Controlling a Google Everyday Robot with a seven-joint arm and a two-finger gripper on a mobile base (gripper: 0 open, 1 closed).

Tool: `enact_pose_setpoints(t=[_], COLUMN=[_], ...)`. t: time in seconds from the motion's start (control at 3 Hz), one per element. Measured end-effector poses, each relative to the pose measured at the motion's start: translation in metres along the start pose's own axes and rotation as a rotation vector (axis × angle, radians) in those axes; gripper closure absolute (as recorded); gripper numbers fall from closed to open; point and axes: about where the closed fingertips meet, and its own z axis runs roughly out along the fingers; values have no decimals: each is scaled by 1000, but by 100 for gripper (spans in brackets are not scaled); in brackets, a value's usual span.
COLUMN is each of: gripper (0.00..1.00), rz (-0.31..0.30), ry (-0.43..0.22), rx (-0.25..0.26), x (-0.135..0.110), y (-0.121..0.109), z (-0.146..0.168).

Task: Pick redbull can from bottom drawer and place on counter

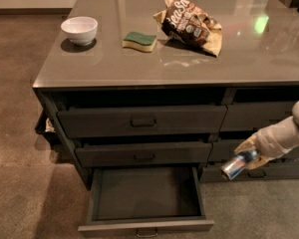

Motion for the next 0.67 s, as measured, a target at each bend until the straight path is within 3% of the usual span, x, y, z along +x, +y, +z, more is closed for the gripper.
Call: enact_pose_setpoints(t=[0.67], gripper=[100], rz=[52], ry=[202], rx=[-26], x=[-30], y=[-29], z=[-120])
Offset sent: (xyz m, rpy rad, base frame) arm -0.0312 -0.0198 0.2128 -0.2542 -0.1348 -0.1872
